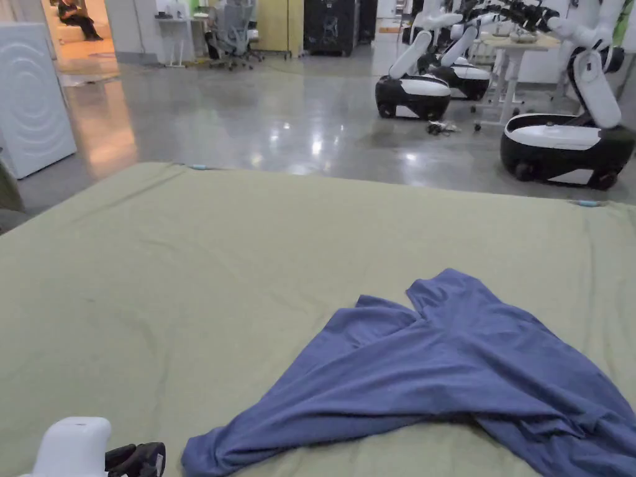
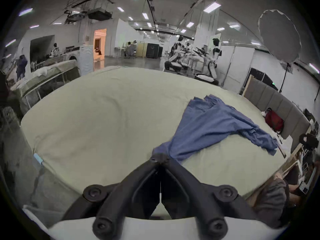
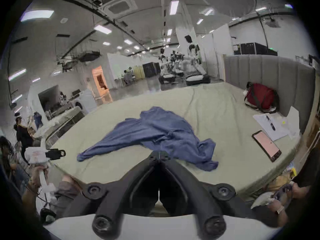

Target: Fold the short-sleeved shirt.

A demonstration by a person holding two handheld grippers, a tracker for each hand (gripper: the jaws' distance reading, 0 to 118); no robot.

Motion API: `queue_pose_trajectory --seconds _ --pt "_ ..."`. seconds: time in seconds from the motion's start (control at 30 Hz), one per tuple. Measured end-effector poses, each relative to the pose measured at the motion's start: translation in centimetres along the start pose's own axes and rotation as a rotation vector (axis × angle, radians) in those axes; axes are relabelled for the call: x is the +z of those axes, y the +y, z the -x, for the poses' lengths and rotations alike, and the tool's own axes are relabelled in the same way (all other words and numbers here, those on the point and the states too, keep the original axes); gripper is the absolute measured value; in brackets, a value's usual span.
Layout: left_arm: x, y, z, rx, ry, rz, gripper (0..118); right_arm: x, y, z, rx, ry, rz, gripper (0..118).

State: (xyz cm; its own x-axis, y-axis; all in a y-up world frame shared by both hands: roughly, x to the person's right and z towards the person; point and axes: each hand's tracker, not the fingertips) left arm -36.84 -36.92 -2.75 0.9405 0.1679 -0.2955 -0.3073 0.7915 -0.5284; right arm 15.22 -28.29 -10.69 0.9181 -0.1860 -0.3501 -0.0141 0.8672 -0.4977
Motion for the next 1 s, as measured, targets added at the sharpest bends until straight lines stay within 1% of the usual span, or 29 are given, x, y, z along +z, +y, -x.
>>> queue_pose_trajectory --seconds 0.07,0.13,0.17,0.2,0.23,0.27,0.3,0.33,0.4,0.43,0.5,0.57,0.6,0.67,0.7,0.73,0.77,0.8,0.83,0.87,0.9,0.93,0.97,1.0 --pt "-0.4 -0.9 -0.2 0.009 0.011 0.005 0 -0.3 0.1 -0.1 -0.001 -0.002 -0.019 2" --pt "-0.6 -0.6 -0.1 0.007 0.019 0.017 0 -0.8 0.1 0.5 -0.031 0.039 -0.008 2" --pt "-1.2 -0.7 0.0 0.009 0.015 0.016 0 -0.6 0.0 -0.6 -0.038 0.049 -0.013 2" --pt "-1.8 -0.6 0.0 0.018 0.022 0.020 0 -0.9 0.0 -0.4 -0.041 0.052 -0.014 2" --pt "-2.0 0.1 0.0 0.026 0.030 0.023 12 -1.1 0.0 0.0 -0.038 0.053 -0.009 2" --pt "-2.8 0.5 0.0 0.022 0.045 0.048 38 -1.3 0.0 0.4 -0.029 0.049 -0.003 2" --pt "-3.9 0.8 0.1 0.023 0.057 0.079 81 -1.3 -0.1 -0.1 -0.023 0.043 -0.001 2" --pt "-5.1 1.0 0.2 0.017 0.061 0.122 118 -1.3 -0.2 -0.2 -0.020 0.042 0.001 2" --pt "-6.2 1.8 0.1 0.041 0.089 0.089 115 -1.5 -0.3 0.0 -0.024 0.053 0.012 2" --pt "-7.5 2.1 -0.1 0.014 0.082 0.099 115 -1.5 -0.4 -0.4 -0.030 0.057 0.015 2" --pt "-9.3 2.1 -0.3 -0.019 0.135 0.135 115 -1.6 -0.7 -0.3 -0.035 0.058 0.021 2" --pt "-10.6 2.0 -0.3 -0.020 0.142 0.134 107 -1.6 -0.8 -0.6 -0.035 0.058 0.028 2" --pt "-11.1 2.0 -0.3 -0.018 0.146 0.138 98 -1.5 -0.9 -0.7 -0.034 0.057 0.031 2" --pt "-11.2 1.7 -0.2 -0.014 0.165 0.136 60 -1.4 -1.0 -0.9 -0.028 0.050 0.040 2" --pt "-11.3 1.6 -0.2 -0.016 0.167 0.136 47 -1.6 -1.4 -1.8 -0.028 0.045 0.044 2" --pt "-11.3 1.5 -0.2 -0.020 0.151 0.135 39 -1.6 -1.6 -2.1 -0.026 0.039 0.047 2" --pt "-10.3 1.6 -1.4 -0.030 0.126 0.142 37 -1.5 -1.6 -2.3 -0.025 0.032 0.051 2" --pt "-10.0 1.4 -2.0 -0.041 0.136 0.148 34 -1.5 -1.6 -2.6 -0.026 0.029 0.055 2" --pt "-9.8 1.2 -2.3 -0.057 0.142 0.141 28 -1.7 -1.4 -2.4 -0.027 0.028 0.058 2" --pt "-9.6 1.1 -2.4 -0.067 0.133 0.134 21 -1.8 -1.4 -2.5 -0.028 0.026 0.060 2" --pt "-10.1 1.0 -1.8 -0.069 0.119 0.132 8 -1.9 -1.4 -2.7 -0.028 0.024 0.063 2" --pt "-10.1 0.9 -1.5 -0.062 0.103 0.125 2 -1.9 -1.4 -2.9 -0.026 0.021 0.066 2" --pt "-10.0 0.8 -1.4 -0.031 0.063 0.103 2 -2.3 -1.4 -2.9 -0.025 0.018 0.070 2" --pt "-9.8 0.7 -1.4 -0.027 0.073 0.105 2 -2.6 -1.3 -3.0 -0.021 0.017 0.073 2"
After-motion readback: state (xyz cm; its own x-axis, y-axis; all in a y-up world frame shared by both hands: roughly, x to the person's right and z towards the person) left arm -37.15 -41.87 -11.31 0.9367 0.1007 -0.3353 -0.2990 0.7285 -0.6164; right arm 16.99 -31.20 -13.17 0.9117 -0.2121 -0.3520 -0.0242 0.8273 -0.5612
